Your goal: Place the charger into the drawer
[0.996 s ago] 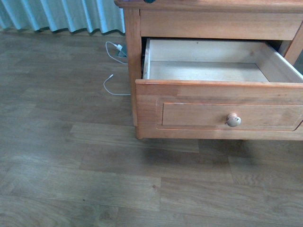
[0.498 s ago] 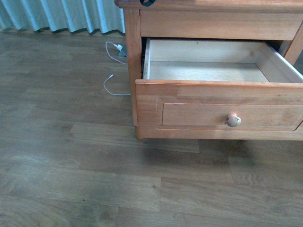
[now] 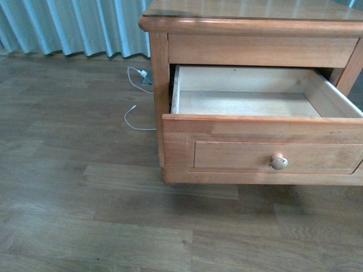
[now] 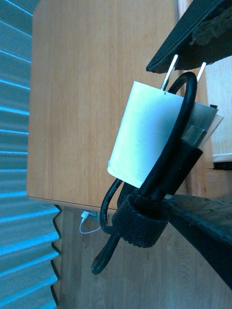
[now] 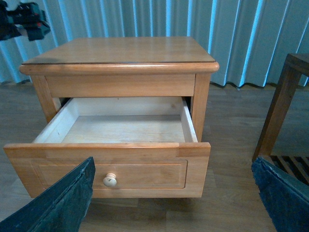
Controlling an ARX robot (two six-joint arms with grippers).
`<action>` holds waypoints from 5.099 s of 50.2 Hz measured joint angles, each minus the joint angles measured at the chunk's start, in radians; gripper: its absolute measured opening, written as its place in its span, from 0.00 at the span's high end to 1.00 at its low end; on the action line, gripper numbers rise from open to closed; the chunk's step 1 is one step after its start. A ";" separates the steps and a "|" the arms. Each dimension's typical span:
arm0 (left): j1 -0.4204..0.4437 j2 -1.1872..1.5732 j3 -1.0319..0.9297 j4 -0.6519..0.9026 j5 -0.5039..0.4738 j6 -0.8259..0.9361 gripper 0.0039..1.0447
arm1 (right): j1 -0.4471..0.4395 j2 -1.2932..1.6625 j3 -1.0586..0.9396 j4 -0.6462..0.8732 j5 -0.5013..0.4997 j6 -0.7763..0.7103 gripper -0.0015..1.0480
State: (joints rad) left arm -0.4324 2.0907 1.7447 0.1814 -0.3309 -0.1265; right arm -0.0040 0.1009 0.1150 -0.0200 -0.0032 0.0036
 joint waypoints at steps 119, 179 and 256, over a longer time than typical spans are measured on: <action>0.157 -1.188 -1.108 -0.041 0.111 -0.037 0.05 | 0.000 0.000 0.000 0.000 0.000 0.000 0.08; 0.428 -1.999 -1.637 -0.206 0.328 0.119 0.96 | 0.000 0.000 0.000 0.000 0.002 0.000 0.08; 0.430 -2.087 -1.732 -0.187 0.328 0.121 0.06 | 0.128 0.511 0.106 0.051 0.083 -0.038 0.08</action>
State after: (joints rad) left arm -0.0029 0.0032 0.0124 -0.0055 -0.0025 -0.0059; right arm 0.1238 0.6117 0.2207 0.0315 0.0795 -0.0345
